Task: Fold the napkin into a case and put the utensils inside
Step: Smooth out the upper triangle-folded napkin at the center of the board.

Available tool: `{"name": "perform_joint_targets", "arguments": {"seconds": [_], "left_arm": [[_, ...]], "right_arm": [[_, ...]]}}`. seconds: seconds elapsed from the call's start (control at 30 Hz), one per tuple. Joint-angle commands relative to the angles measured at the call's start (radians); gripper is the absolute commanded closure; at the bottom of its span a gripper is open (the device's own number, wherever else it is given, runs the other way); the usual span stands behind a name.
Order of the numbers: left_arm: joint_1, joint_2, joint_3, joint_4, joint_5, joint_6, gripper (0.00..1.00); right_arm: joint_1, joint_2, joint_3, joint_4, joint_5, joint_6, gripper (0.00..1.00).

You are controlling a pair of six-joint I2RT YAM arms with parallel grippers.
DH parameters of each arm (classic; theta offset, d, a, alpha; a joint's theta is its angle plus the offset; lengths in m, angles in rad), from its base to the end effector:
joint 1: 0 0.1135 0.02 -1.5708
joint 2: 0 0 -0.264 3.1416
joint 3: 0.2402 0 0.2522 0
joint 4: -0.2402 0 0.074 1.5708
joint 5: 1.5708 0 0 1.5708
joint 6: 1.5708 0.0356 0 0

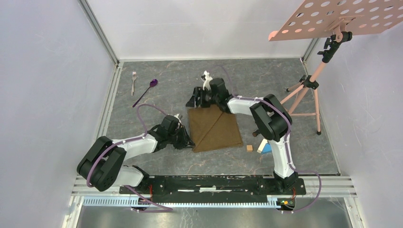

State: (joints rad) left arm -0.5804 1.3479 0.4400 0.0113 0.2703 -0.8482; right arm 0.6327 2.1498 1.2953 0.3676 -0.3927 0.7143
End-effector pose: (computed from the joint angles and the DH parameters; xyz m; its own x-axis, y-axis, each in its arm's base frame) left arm 0.1849 -0.1326 0.1302 -0.9330 -0.2526 -0.2564 -0.0483 0.7938 -0.6062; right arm 0.3670 0.2860 0.1391 -0.8216 0.1480 -0.5505 -0.3717 0.5931 0.7142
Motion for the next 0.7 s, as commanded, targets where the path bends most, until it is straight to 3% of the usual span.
{"name": "perform_joint_targets", "arguments": {"seconds": [0.0, 0.1, 0.2, 0.33, 0.6, 0.67], "left_arm": [[-0.008, 0.029, -0.041, -0.067, -0.057, 0.006, 0.79], [-0.008, 0.026, -0.041, -0.073, -0.054, 0.004, 0.8], [-0.007, 0.028, -0.043, -0.069, -0.045, -0.01, 0.83], [-0.009, 0.02, -0.043, -0.074, -0.046, -0.018, 0.84], [-0.008, 0.036, -0.046, -0.072, -0.059, -0.032, 0.87], [-0.007, 0.04, -0.049, -0.07, -0.06, -0.035, 0.87]], "right_arm": [[-0.097, -0.131, 0.151, -0.327, -0.14, -0.396, 0.19], [-0.135, -0.29, -0.013, -0.383, -0.164, -0.504, 0.1], [-0.165, -0.387, -0.266, -0.157, -0.31, -0.387, 0.1], [-0.115, -0.4, -0.42, 0.129, -0.435, -0.204, 0.09], [0.003, -0.353, -0.664, 0.69, -0.401, 0.137, 0.06], [0.017, -0.318, -0.683, 0.756, -0.399, 0.171, 0.06]]}}
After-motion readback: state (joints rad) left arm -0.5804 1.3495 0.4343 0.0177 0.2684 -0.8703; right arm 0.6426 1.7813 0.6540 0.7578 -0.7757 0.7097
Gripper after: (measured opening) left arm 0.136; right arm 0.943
